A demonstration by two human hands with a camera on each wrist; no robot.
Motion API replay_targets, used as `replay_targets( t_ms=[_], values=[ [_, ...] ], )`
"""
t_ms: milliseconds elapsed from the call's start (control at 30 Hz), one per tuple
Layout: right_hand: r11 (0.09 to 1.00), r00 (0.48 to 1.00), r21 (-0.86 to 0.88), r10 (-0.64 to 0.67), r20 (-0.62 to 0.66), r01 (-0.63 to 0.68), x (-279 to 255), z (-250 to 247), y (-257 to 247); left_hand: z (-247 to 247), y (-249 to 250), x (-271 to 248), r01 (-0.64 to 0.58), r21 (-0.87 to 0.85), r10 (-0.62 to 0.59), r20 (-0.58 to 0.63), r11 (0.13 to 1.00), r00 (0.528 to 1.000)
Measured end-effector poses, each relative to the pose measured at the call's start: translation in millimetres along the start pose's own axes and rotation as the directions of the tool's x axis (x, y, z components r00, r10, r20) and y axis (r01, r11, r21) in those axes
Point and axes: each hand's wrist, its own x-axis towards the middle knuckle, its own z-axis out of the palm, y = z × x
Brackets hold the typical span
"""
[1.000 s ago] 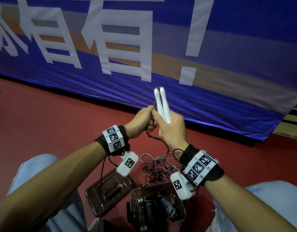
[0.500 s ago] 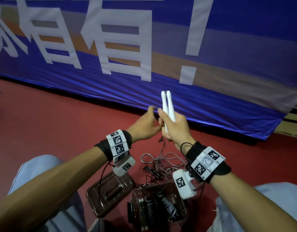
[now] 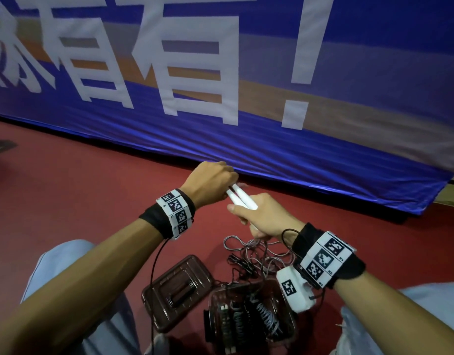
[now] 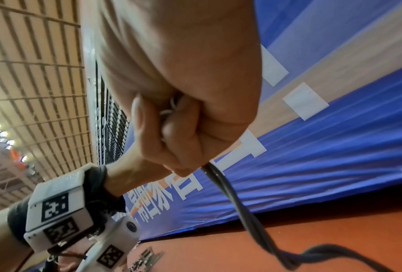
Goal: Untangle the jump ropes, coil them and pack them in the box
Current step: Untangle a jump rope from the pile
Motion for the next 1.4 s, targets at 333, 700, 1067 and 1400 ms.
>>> replay_targets(
  t_ms=[333, 700, 1067, 1400],
  values=[
    [0.999, 0.995, 0.012, 0.030, 0.097, -0.032, -4, -2, 7, -8, 12, -11, -0.142, -0.033, 0.145, 0.110, 0.989, 0.983],
    [0.485, 0.921, 0.810, -0.022, 0.389, -0.330, 6, -20, 3, -26, -1, -4, 0.303, -0.136, -0.279, 0.172, 0.943, 0.945],
    [0.998, 0.998, -0.023, 0.057, -0.020, -0.057, -1, 19, -1, 12, 8, -20, 0.598, 0.020, -0.521, 0.513, 0.801, 0.682],
    [0.719, 0.857, -0.695, -0.343, -0.383, -0.023, 2, -59, -9, 5, 39, -13, 0.237, 0.054, -0.240, 0.364, 0.970, 0.900]
  ],
)
